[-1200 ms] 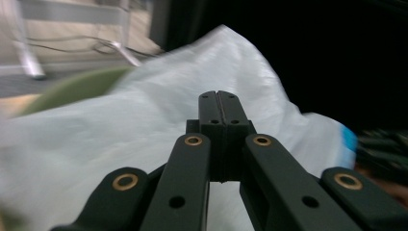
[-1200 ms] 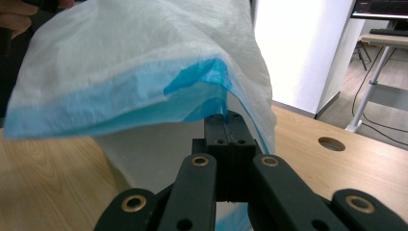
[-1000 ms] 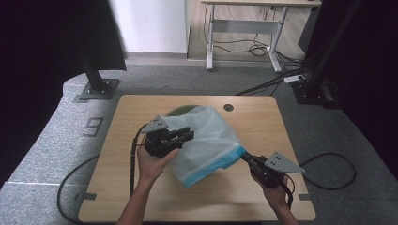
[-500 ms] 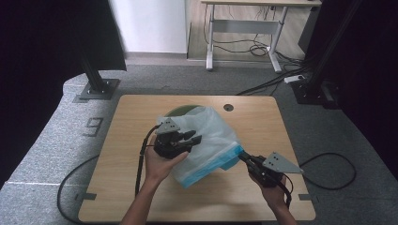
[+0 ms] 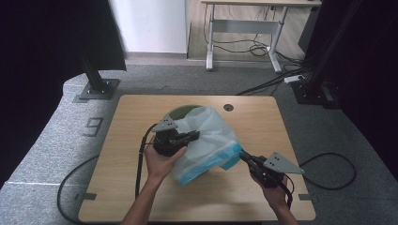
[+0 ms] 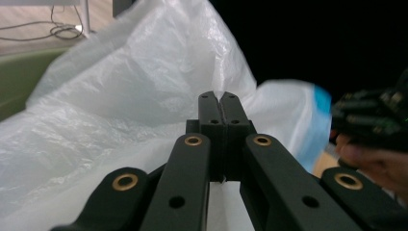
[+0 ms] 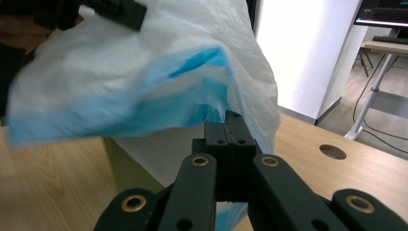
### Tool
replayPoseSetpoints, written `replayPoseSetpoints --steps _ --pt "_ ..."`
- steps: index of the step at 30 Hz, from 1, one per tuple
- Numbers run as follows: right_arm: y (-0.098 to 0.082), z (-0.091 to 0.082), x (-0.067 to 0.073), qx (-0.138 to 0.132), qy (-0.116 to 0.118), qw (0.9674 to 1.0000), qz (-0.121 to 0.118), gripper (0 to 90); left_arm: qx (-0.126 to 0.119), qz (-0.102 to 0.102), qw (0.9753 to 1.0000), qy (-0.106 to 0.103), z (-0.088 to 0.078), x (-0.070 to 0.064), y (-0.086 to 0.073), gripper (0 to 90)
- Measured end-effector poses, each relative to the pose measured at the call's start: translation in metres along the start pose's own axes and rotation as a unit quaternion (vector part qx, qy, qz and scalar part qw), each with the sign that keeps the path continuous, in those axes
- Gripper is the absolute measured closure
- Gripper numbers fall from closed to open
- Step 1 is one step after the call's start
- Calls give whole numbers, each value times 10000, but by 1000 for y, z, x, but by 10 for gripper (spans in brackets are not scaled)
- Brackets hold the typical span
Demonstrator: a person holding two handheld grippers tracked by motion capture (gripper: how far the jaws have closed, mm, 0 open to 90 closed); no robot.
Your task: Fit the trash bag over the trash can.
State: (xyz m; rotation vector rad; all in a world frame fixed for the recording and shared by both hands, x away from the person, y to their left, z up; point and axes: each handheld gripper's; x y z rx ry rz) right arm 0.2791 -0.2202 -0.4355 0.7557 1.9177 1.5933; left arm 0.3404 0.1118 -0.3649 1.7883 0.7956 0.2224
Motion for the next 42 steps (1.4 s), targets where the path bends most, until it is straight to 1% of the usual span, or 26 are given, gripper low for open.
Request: replayPoseSetpoints --steps 4,5,7,10,16,19,21,24,28,31,38,40,42 --pt "-3 2 2 49 51 10000 -45 890 -139 15 9999 40 -2 -1 2 900" --pt "-3 3 2 64 69 9999 -55 890 -187 -6 9998 17 -3 -1 3 900" --pt "-3 4 3 103 93 9999 -86 890 -276 -66 9996 -51 -5 0 4 900" --pt "-2 5 4 137 123 9998 -100 890 -406 -208 9988 -173 -8 3 5 900" --pt "-1 8 5 219 176 9995 -117 890 -578 -363 9973 -258 -13 9 6 900" --pt "-2 9 5 265 206 9994 -120 890 -610 -373 9972 -214 -15 11 6 900" --pt "-2 9 5 293 200 9993 -140 890 -678 -387 9969 -122 -17 14 6 900" --pt "-2 8 3 308 165 9993 -148 890 -812 -502 9954 -66 -22 22 7 900" --pt "-2 5 0 296 96 9994 -137 890 -925 -658 9935 -14 -28 33 7 900" --pt "-3 3 -3 290 60 9995 -126 890 -1001 -707 9925 41 -33 38 7 900" --pt "-6 -2 -13 272 -44 9996 -52 889 -1217 -776 9894 133 -48 45 6 900" --pt "-4 -4 -14 244 -76 9996 -72 889 -1267 -783 9887 171 -53 46 5 900" --pt "-2 -6 -15 208 -117 9997 -106 889 -1344 -824 9873 176 -58 49 5 900"
Point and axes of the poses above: each handheld gripper's, and its own axes: z roughly forward along the jaws, y roughly out of its top, x roughly to its left, and after that the axes turned 2 degrees about y, right-handed
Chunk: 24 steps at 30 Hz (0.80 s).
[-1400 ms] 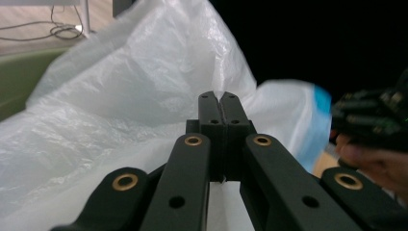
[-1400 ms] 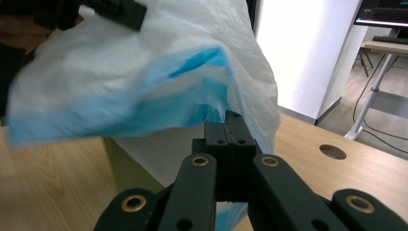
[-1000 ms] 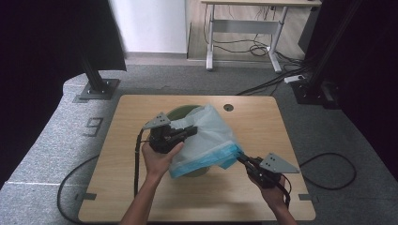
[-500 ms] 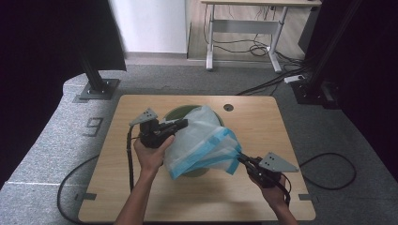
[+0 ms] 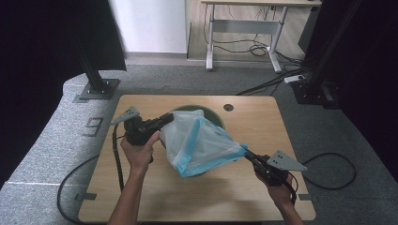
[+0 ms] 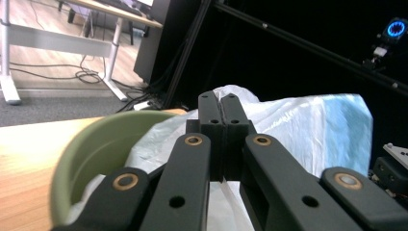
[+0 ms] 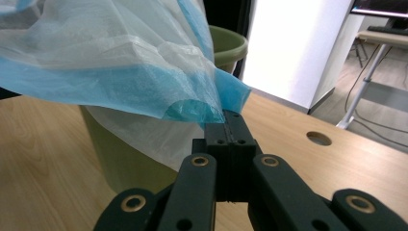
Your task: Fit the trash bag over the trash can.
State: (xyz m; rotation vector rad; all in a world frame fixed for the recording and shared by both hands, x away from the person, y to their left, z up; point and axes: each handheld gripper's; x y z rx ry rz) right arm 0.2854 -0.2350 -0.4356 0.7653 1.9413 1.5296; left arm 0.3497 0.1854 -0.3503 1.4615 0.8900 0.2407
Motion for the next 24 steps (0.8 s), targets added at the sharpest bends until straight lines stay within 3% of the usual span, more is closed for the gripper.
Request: replayPoseSetpoints --steps 5,10,16,24 --pt "8 -4 -3 -123 -88 9999 -43 889 -199 -134 9997 -59 -12 5 4 900" --pt "11 -7 -3 -201 -95 9998 -13 889 -289 -76 9996 21 -25 7 4 900" --pt "4 -10 -5 -140 -91 9998 60 889 -216 -74 9997 72 -36 14 -6 900" --pt "-13 -10 2 33 121 9998 136 889 -63 -12 9997 219 -49 21 -20 900"
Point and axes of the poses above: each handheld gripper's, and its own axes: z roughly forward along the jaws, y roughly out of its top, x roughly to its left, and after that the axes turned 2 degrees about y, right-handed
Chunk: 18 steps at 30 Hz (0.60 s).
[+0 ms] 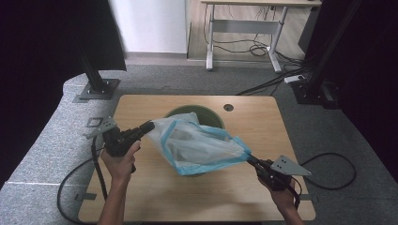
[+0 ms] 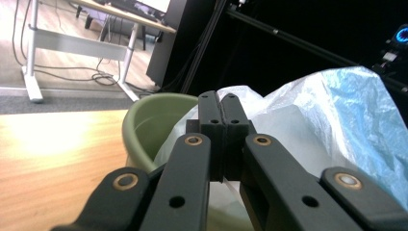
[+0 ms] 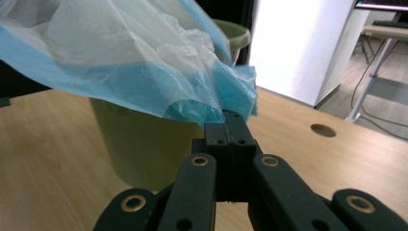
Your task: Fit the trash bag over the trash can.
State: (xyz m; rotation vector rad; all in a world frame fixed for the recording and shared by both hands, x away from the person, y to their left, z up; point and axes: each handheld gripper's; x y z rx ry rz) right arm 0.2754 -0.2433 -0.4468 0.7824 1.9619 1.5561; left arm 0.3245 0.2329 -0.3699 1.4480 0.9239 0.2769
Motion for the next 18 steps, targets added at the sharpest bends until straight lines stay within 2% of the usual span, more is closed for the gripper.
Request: replayPoseSetpoints --steps 10,14,16,18 --pt "-20 7 3 293 216 9993 118 889 296 85 9995 109 -7 13 -17 900" --pt "-25 11 4 387 280 9987 184 889 396 128 9989 232 -6 16 -21 900" --pt "-33 16 7 518 346 9979 203 889 482 167 9980 366 -5 20 -24 900" --pt "-37 19 8 587 380 9973 211 889 514 130 9978 407 -4 24 -27 900"
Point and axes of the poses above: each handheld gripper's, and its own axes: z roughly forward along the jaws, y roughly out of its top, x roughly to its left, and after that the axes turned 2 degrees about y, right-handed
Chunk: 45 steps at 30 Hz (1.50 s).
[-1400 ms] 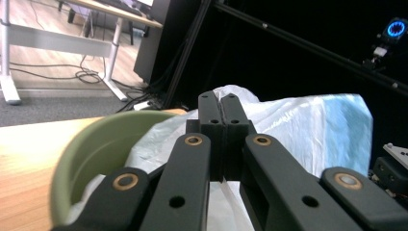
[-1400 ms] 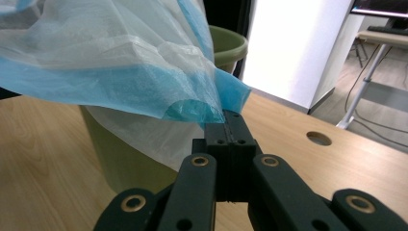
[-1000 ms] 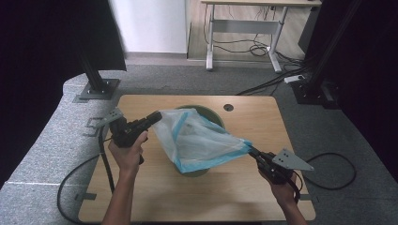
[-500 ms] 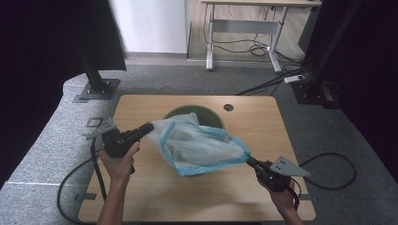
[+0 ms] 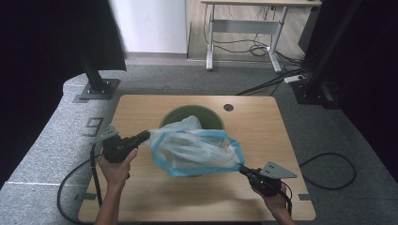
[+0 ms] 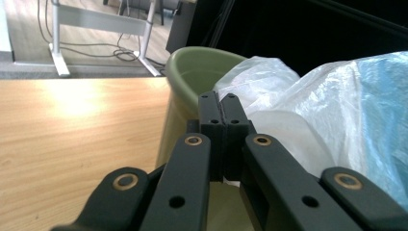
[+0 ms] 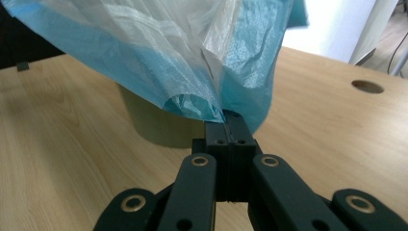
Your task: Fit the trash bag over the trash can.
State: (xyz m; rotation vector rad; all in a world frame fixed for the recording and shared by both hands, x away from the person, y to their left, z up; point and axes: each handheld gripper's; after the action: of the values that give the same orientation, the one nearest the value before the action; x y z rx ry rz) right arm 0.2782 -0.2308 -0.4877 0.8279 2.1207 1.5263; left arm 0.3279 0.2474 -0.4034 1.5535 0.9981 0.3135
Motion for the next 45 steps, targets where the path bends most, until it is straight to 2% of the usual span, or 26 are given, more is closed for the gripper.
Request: replayPoseSetpoints --steps 9,12,18,22,23,25,26,27,31,36,38,40,41,45 --pt "-11 15 9 314 134 9994 -85 889 69 -157 9998 80 3 13 -11 900" --pt "-15 20 9 428 154 9990 -33 889 94 -188 9997 100 6 16 -13 900" --pt "-25 29 9 500 112 9987 51 889 95 -217 9997 105 7 17 -14 900" --pt "-26 28 10 490 89 9987 67 888 87 -206 9997 116 6 17 -14 900" --pt "-25 26 11 477 41 9988 82 870 76 -205 9997 134 6 17 -13 900" --pt "-23 19 13 419 -162 9989 128 742 52 -218 9997 137 5 17 -13 900" --pt "-23 19 13 419 -162 9989 128 742 52 -218 9997 137 5 17 -13 900" --pt "-22 7 14 273 -380 9987 185 650 34 -222 9996 142 4 17 -13 900" --pt "-20 -15 7 -19 -602 9970 480 596 5 -222 9997 142 4 17 -12 900" --pt "-12 -33 -9 -361 -888 9921 811 576 9 -215 9997 141 3 16 -12 900" --pt "-4 -36 -14 -439 -1009 9909 776 576 9 -208 9997 147 3 16 -11 900" --pt "-1 -37 -15 -454 -1035 9908 750 576 -1 -204 9997 149 2 16 -11 900" --pt "9 -37 -20 -472 -1129 9907 601 576 -12 -200 9997 146 2 16 -10 900" --pt "25 -32 -26 -404 -1246 9908 335 575 -17 -186 9997 132 2 15 -9 900"
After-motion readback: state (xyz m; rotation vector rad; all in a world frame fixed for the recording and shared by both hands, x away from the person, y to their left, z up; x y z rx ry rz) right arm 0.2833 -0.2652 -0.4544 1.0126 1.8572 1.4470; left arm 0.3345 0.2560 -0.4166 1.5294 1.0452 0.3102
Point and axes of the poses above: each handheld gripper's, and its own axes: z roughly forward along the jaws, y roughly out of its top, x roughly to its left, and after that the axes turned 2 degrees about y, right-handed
